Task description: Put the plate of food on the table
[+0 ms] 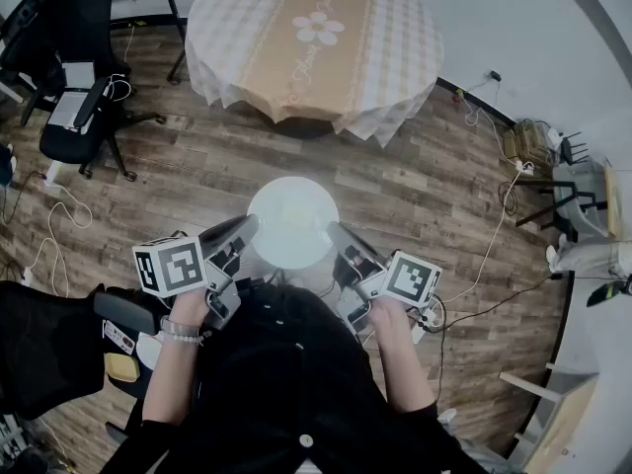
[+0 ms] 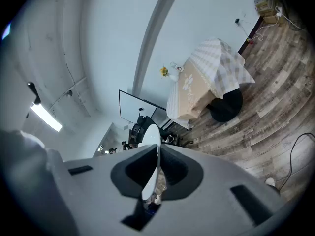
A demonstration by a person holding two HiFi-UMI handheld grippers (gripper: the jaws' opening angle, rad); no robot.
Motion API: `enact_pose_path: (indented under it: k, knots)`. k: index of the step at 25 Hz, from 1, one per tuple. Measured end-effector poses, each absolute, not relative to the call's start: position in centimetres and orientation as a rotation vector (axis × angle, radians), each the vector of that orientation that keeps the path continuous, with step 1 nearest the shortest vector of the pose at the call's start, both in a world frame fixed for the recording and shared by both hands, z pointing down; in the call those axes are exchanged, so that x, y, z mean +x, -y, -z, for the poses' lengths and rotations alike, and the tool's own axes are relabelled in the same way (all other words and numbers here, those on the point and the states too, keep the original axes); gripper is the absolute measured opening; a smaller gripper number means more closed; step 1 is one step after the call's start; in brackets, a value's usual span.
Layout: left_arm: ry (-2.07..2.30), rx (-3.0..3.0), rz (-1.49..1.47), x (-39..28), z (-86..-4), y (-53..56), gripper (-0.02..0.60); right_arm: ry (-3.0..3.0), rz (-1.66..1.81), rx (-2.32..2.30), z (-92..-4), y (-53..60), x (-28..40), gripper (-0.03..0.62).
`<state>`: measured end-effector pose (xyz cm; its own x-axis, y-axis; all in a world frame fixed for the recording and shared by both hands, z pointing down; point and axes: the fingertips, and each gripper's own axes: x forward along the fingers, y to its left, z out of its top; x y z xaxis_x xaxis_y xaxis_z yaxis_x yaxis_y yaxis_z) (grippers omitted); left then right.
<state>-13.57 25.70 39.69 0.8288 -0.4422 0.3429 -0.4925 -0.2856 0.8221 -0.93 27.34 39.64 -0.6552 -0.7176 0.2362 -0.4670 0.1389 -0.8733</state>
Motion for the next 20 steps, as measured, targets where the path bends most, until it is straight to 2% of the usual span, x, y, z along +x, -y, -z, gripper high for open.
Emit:
enact_pose_path:
  k: [20]
  knots:
    - [0.693,1.909,-0.067,-13.10,-40.03,-25.98,0.020,-2.176,1.539,-1.167,-39.95,-27.62,-0.62,0.008]
